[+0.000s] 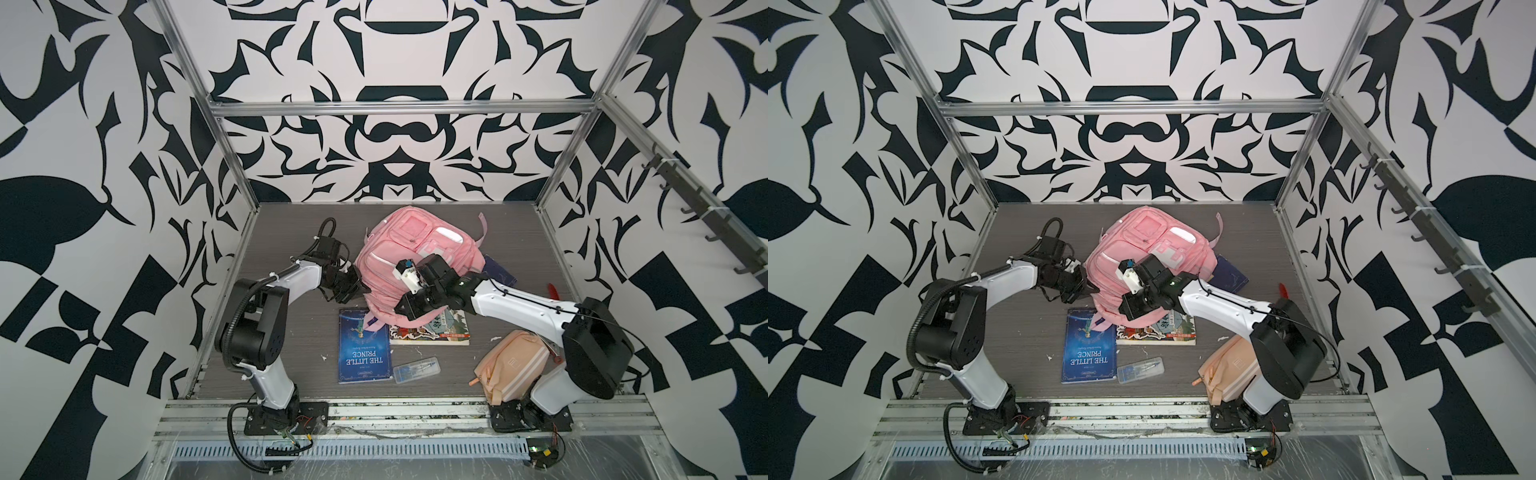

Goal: Pack books, pencil case, and school supplies into a backpack
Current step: Unzip the student bag at the top-center of the table.

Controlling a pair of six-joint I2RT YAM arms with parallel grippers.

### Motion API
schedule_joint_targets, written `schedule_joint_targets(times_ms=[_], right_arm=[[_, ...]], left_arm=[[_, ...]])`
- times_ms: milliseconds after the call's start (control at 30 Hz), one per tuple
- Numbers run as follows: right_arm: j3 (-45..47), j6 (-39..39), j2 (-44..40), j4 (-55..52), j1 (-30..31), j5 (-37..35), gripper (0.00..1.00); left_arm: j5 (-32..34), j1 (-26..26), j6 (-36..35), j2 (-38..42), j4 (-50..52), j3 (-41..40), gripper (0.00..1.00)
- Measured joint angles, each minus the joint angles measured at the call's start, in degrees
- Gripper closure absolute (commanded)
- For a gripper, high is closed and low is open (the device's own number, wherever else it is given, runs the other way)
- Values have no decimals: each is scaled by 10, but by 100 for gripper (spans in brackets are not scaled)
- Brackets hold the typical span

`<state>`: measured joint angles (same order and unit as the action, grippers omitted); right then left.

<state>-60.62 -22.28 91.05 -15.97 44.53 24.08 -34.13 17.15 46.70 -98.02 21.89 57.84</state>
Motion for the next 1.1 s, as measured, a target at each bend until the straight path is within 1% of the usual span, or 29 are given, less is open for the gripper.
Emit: schedule_joint_targets(times_ms=[33, 67, 100, 133, 167, 200, 233, 300, 400, 433, 467, 533, 600, 633, 667, 700, 733, 800, 933, 1033, 1100], right_arm=[[-2, -8, 4, 6, 1, 2, 100], [-4, -16, 7, 11, 2, 3, 100], [-5, -20, 7, 13, 2, 3, 100], [-5, -24, 7, 13, 2, 3, 100], [-6, -28, 7, 13, 2, 3, 100], [-7, -31, 7, 13, 2, 3, 100], [-7, -33, 8, 13, 2, 2, 100], [-9, -37, 9, 13, 2, 1, 100], [-11, -45, 13, 11, 2, 1, 100], [-13, -46, 15, 10, 2, 1, 100], [-15, -46, 17, 8, 2, 1, 97], [-19, -46, 20, 4, 2, 2, 87], [-24, -40, 21, -6, 2, 3, 75], [-29, -33, 20, -12, 2, 4, 64], [-32, -25, 17, -17, 2, 4, 52], [-32, -21, 12, -21, 2, 4, 44], [-32, -8, 2, -31, 2, 3, 30], [-32, 18, -26, -53, 2, -1, 28], [-24, 82, -105, -92, -6, -14, 28], [-7, 134, -151, -118, -19, -26, 28], [3, 169, -160, -135, -25, -41, 28]], left_arm=[[2, 1, 1, 8, 0, -4, 100], [4, 2, 0, 13, 2, -5, 87], [6, 3, -2, 16, 4, -4, 65], [10, 3, -7, 17, 9, -2, 38], [14, 4, -12, 17, 18, 4, 21], [19, 4, -19, 17, 31, 11, 10], [26, 4, -26, 19, 47, 19, 2], [40, 4, -42, 30, 79, 30, 1], [59, 5, -65, 74, 119, 38, 0], [63, 5, -71, 96, 132, 37, 1], [68, 5, -77, 121, 144, 35, 4], [73, 5, -80, 169, 156, 25, 9], [74, 5, -81, 212, 169, 7, 14], [74, 5, -80, 229, 174, -3, 20], [72, 5, -78, 245, 182, -13, 22], [72, 6, -75, 255, 185, -21, 23], [71, 7, -71, 265, 191, -29, 25], [69, 12, -63, 280, 199, -38, 27], [67, 36, -49, 292, 206, -41, 34], [73, 70, -46, 282, 208, -36, 38], [76, 90, -49, 258, 211, -22, 39]])
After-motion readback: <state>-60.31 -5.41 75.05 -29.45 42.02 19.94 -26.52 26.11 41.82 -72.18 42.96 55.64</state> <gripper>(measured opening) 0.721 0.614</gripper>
